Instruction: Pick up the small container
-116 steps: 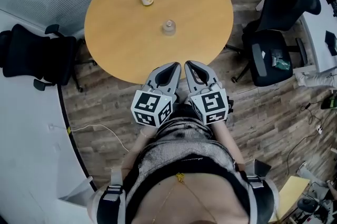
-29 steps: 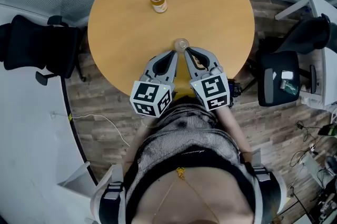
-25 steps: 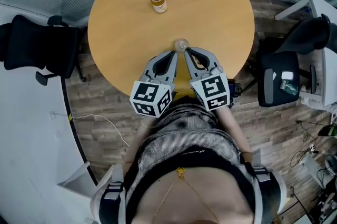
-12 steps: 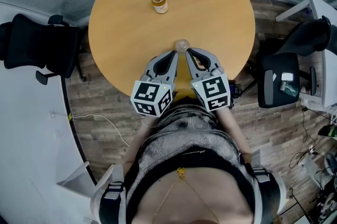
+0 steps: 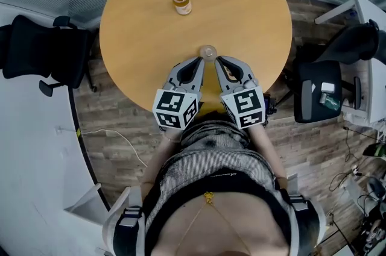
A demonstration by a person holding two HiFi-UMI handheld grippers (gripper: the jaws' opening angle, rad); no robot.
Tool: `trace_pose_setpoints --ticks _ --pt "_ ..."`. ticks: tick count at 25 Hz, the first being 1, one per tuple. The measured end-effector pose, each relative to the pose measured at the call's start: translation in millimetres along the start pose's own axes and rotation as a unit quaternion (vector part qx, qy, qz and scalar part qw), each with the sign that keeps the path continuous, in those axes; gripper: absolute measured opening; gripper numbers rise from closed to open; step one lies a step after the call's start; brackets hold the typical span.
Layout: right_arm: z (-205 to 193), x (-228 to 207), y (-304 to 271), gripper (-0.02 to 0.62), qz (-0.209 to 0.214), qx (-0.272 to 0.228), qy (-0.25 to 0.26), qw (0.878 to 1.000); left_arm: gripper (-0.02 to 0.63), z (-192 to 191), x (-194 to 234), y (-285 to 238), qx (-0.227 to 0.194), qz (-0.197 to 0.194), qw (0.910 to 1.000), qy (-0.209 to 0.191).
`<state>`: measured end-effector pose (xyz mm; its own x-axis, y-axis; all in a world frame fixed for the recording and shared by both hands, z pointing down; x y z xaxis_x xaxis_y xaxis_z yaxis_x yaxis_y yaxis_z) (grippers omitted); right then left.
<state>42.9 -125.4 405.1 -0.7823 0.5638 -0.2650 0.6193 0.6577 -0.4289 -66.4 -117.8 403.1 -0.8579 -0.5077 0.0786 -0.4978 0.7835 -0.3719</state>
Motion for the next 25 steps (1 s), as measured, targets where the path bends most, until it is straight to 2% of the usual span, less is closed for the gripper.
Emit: trace_pose_setpoints --ticks 11,25 --pt "-5.1 -9.6 -3.8 0.021 -0.018 0.016 -0.010 1.000 0.020 -23.5 10.4 -24.7 0.025 -0.007 0.9997 -0.006" --pt "-12.1 -19.2 -13.0 0.021 -0.039 0.026 -0.025 0.999 0.020 -74.7 21.9 -53.9 0.099 -0.031 0.9946 -0.009"
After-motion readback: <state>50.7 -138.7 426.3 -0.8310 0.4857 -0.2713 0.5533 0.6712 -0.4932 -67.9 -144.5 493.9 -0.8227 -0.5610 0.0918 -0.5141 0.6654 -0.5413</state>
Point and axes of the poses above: the fingertips, and each gripper's own axes: y backward along the fingers, x to its left, z out of its top, the point moved 6 cm from there along y, backward along the fingers, and after that the axes turned 12 degrees about -y, right-handed, at the moved point
